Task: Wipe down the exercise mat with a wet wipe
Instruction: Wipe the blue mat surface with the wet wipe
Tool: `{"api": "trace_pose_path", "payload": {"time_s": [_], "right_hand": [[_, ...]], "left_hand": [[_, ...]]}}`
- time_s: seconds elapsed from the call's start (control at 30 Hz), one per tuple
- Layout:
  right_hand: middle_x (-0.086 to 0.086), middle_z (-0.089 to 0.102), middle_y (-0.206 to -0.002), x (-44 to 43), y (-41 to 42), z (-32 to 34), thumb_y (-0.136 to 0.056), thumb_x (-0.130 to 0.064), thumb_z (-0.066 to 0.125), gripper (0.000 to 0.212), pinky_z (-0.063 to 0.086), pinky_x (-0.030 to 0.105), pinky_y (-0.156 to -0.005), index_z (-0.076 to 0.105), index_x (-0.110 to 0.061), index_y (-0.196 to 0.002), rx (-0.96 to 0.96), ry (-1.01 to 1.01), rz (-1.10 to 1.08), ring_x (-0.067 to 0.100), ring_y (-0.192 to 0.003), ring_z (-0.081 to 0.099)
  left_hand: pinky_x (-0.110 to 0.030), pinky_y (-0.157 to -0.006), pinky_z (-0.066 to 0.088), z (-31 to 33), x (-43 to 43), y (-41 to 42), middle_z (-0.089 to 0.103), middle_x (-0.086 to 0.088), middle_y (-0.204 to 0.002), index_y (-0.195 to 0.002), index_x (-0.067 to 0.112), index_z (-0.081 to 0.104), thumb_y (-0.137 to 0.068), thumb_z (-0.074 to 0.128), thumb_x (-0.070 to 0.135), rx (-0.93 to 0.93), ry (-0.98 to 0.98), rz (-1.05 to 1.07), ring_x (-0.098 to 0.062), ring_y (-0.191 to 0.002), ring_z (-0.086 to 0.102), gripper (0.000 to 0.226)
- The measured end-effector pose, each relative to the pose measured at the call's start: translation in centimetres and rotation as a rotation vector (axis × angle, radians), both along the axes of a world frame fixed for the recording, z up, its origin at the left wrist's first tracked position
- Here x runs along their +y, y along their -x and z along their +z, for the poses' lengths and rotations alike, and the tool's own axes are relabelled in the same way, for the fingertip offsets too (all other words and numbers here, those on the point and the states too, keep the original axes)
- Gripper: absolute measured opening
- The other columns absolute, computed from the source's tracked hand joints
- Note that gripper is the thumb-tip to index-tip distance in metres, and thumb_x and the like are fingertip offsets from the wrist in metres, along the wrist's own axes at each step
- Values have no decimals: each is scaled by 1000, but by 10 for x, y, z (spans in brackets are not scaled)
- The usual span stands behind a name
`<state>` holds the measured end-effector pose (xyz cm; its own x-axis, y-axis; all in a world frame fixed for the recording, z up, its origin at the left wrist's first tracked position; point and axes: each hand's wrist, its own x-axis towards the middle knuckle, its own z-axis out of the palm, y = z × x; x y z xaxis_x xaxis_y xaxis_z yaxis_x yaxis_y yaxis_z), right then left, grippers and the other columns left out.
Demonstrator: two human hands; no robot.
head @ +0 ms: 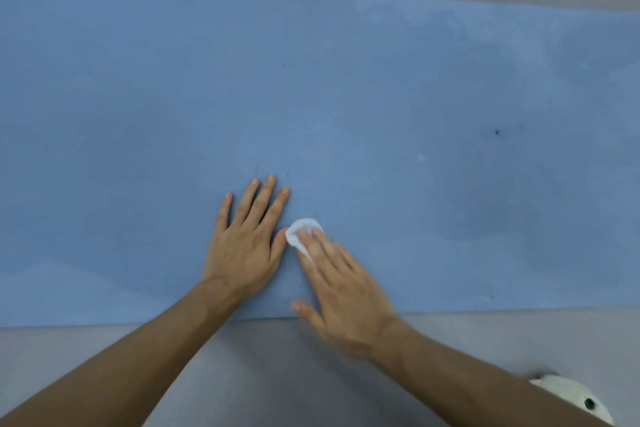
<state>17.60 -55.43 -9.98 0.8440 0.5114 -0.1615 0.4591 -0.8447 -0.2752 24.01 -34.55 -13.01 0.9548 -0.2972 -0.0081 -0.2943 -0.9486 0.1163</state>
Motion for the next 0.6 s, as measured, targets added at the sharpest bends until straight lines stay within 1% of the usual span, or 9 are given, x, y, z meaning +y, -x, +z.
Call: {"api": "trace_pose_path", "payload": {"time_s": [0.07,0.13,0.17,0.23,0.33,0.4,0.47,0.53,0.6], "right_hand": [[3,7,-173,-1,7,-3,-104,-65,30,82,21,40,-126,17,-10,-163,-17,15,59,19,-159,4],[2,9,-172,-10,0,-4,-103,-67,30,83,24,41,-124,21,-11,-163,-44,53,61,18,-159,7],[2,10,-172,-17,-6,-4,-103,-66,31,82,24,41,-125,22,-11,-163,-52,73,27,18,-159,8],[1,10,-172,-35,-23,-2,-102,-66,30,83,20,40,-127,19,-11,-163,-56,107,-123,17,-159,9],[3,11,-172,-64,-46,5,-101,-68,16,85,13,39,-128,15,-10,-163,-24,201,-298,17,-159,6],[3,10,-172,-69,-49,10,-99,-69,14,88,12,39,-128,13,-9,-163,17,186,-341,17,-159,4],[2,3,-172,-57,-43,15,-98,-71,17,90,10,38,-129,9,-9,-164,64,138,-294,16,-159,-3],[3,-2,-172,-40,-25,17,-100,-70,23,90,10,38,-128,9,-8,-163,82,83,-183,16,-159,-7],[6,3,-172,-26,2,19,-101,-69,30,90,15,41,-128,17,-5,-162,70,23,-69,19,-159,-3]], "left_hand": [[-53,-126,14,0,0,1,13,2,-172,-163,24,24,-106,26,48,3,0,1,-19,-159,11,62],[-52,-126,14,1,-1,1,12,3,-172,-163,25,23,-105,27,49,8,-3,13,-18,-159,11,63],[-52,-126,13,2,-2,0,12,4,-172,-163,26,22,-105,27,50,12,-7,17,-17,-159,10,63],[-51,-126,13,2,-2,0,12,4,-172,-163,26,23,-104,28,49,15,-5,18,-17,-159,10,64],[-52,-126,13,3,-2,0,13,3,-172,-163,25,24,-104,27,48,17,-15,14,-18,-158,11,63],[-52,-126,14,4,-4,-1,14,3,-172,-163,24,25,-104,26,48,21,-24,13,-19,-158,13,63],[-52,-126,15,6,-5,-1,15,3,-172,-162,24,27,-104,26,47,29,-33,19,-19,-158,14,63],[-52,-125,15,6,-7,1,15,3,-172,-162,24,27,-104,26,47,46,-42,27,-19,-158,14,62],[-53,-125,16,8,-8,3,14,3,-172,-162,25,27,-104,26,46,61,-45,37,-20,-158,12,62]]}}
